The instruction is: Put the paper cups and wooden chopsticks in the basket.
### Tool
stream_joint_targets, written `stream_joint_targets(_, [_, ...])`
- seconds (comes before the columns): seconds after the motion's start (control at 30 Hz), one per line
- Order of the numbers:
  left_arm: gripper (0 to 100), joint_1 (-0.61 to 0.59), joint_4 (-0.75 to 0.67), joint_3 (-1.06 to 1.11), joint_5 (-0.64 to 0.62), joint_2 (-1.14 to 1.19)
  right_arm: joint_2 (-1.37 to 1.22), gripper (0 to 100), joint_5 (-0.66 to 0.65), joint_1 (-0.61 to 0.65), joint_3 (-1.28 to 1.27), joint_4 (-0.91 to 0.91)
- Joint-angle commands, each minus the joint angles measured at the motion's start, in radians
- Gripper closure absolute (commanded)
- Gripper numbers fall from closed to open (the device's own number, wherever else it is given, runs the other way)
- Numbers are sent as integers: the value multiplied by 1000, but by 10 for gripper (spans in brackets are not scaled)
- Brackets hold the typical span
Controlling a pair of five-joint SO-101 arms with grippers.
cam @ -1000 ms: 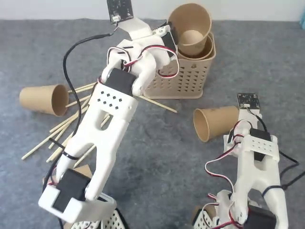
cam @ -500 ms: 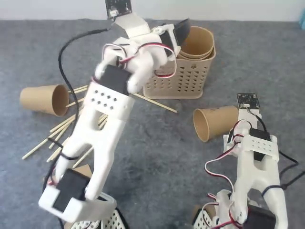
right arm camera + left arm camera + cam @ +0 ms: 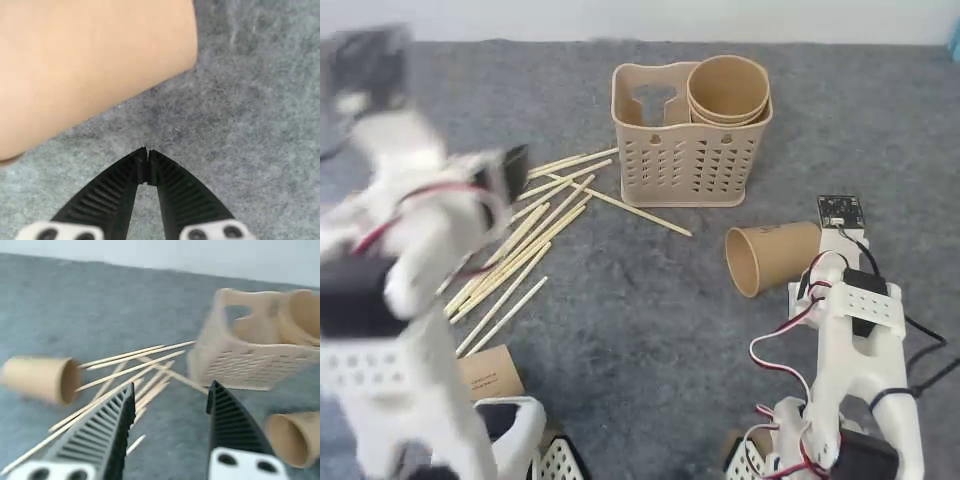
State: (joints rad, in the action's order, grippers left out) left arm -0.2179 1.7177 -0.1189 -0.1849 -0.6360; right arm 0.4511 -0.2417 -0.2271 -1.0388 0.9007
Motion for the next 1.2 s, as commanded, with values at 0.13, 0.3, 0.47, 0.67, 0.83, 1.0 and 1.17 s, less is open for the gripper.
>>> stream_joint_targets(0.13, [776, -350, 38, 521, 153, -391, 41, 990, -6, -8, 5, -15])
stream_joint_targets(0.3, [785, -578, -5, 707, 195, -554, 41, 990, -5, -8, 5, -15])
stream_joint_targets(0.47, [880, -674, -20, 768, 216, -500, 41, 990, -5, -8, 3, -13])
stream_joint_targets(0.67, [913, -687, -63, 817, 319, -212, 41, 990, -5, -8, 3, -12])
stream_joint_targets(0.83, [870, -704, -2, 785, 428, -6, 41, 990, -5, -8, 3, -13])
stream_joint_targets(1.0, [867, -798, -3, 791, 516, 58, 41, 990, -6, -8, 3, -15])
stream_joint_targets(1.17, [867, -918, -9, 803, 597, 64, 41, 990, -9, -8, 3, -21])
